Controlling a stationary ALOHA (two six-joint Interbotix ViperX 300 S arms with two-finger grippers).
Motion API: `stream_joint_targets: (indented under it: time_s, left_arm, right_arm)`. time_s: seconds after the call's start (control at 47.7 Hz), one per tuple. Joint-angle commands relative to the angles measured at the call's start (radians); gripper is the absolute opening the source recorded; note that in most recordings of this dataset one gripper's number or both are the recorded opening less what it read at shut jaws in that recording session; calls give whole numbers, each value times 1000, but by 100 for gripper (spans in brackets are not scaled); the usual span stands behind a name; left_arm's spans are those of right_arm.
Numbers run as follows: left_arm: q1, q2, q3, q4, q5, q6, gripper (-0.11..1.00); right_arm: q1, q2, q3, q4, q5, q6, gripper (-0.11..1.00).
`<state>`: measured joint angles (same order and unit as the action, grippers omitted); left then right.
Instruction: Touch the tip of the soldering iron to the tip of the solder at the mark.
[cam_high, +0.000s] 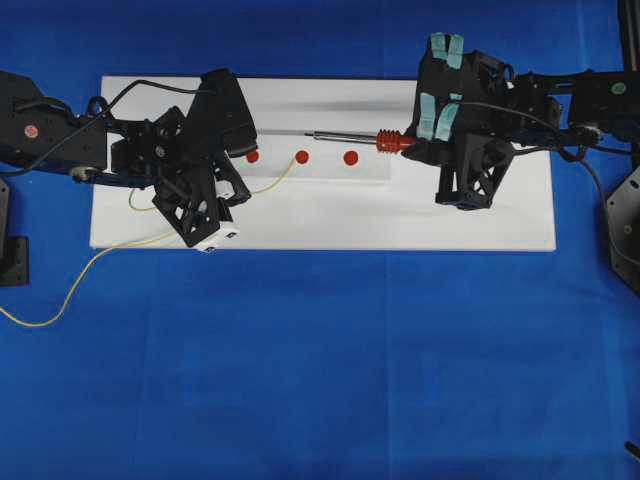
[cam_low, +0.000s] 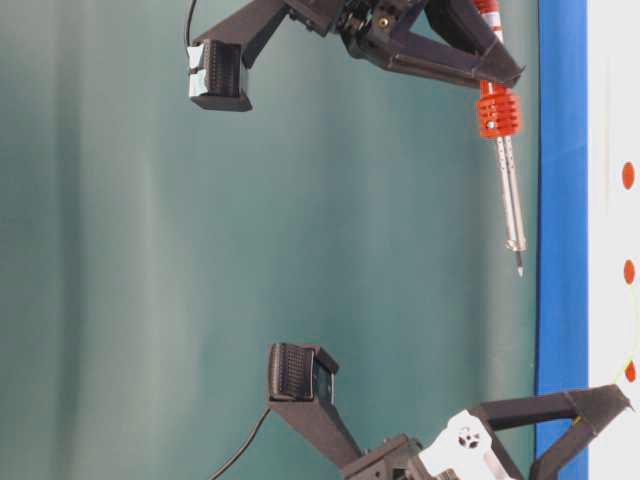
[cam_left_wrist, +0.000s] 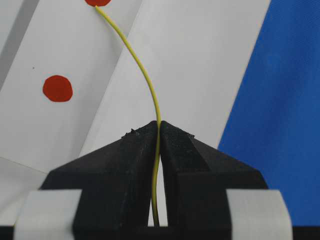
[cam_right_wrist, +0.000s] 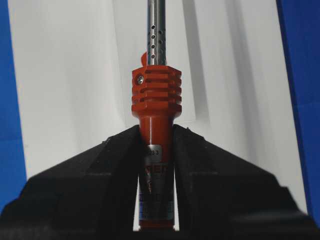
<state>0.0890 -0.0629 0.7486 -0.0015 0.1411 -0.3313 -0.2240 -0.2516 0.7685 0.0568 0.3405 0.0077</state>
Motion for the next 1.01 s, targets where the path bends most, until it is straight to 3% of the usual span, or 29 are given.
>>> stream_joint_targets:
  time_s: [0.0, 0.503, 0.986]
  left_arm:
    - [-2, -6, -18, 3, -23, 2, 1]
    - [-3, 3, -20, 3, -32, 2, 1]
    - [-3, 3, -20, 3, -31, 0, 1]
  right_arm:
    - [-2, -21, -12, -2, -9, -2, 6]
    - [0, -18, -9, -2, -14, -2, 6]
    - [8, 115, -41, 0, -35, 0, 6]
